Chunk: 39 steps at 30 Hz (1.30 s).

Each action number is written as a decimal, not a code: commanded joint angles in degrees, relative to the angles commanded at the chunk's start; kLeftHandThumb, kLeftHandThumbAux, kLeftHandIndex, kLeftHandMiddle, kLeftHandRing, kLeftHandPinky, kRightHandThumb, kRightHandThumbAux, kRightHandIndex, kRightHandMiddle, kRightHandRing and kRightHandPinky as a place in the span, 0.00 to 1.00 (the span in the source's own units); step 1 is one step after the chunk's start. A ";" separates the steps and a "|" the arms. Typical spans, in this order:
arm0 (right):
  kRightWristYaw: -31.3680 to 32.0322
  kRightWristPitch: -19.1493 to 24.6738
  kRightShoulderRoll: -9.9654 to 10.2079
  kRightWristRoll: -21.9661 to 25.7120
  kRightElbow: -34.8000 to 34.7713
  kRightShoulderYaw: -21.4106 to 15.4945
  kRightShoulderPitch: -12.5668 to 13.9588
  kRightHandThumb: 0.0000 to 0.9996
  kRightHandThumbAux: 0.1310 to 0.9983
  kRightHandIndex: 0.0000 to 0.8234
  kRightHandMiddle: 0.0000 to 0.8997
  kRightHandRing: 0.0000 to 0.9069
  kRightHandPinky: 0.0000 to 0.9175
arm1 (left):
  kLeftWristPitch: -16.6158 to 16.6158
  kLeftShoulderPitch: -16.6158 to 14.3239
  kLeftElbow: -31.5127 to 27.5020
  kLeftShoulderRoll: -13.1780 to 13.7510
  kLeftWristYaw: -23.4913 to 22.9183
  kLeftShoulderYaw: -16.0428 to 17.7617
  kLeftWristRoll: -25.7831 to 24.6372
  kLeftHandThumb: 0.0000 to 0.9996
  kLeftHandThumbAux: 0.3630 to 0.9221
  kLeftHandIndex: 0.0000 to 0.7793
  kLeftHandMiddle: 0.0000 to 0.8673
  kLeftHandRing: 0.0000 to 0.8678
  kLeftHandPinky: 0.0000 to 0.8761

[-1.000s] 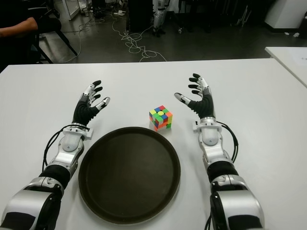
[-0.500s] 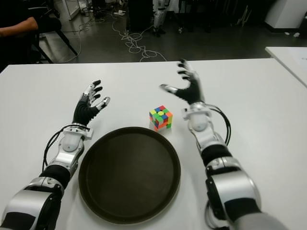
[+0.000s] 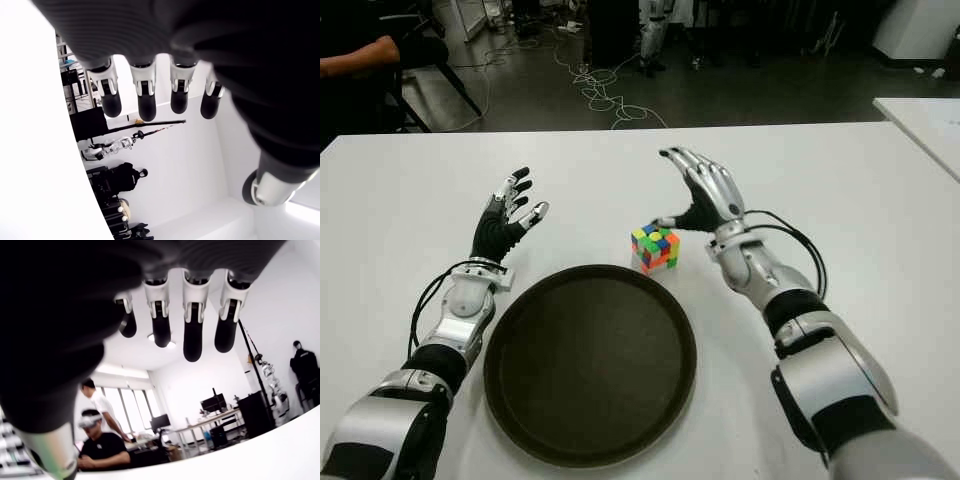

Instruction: Pick up the Rubik's Cube and put it in the plate

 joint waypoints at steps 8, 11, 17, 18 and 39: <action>-0.05 0.94 -0.06 0.02 0.83 1.69 -0.27 0.00 0.70 0.17 0.19 0.23 0.27 | -0.56 0.20 -0.26 0.04 0.03 -0.01 0.01 0.04 0.46 0.08 0.10 0.08 0.09; 0.04 0.73 -0.07 -0.08 0.64 2.19 -0.21 0.00 0.70 0.17 0.19 0.23 0.27 | -0.50 0.27 -0.37 -0.07 -0.03 0.05 -0.13 0.04 0.46 0.08 0.11 0.09 0.10; -1.30 -0.67 -0.34 -0.43 0.26 3.32 -0.07 0.00 0.71 0.17 0.19 0.23 0.27 | -0.32 0.35 -0.52 -0.12 -0.27 0.07 -0.27 0.04 0.44 0.07 0.11 0.09 0.10; -1.45 -0.76 -0.34 -0.46 0.26 3.46 -0.09 0.00 0.72 0.17 0.19 0.23 0.27 | -0.33 0.35 -0.53 -0.12 -0.25 0.05 -0.25 0.04 0.44 0.07 0.10 0.09 0.10; -2.39 -1.25 -0.33 -0.47 0.24 5.00 -0.16 0.00 0.73 0.17 0.19 0.22 0.25 | 0.15 0.28 -0.47 -0.31 -1.46 0.61 -1.19 0.04 0.43 0.06 0.10 0.07 0.08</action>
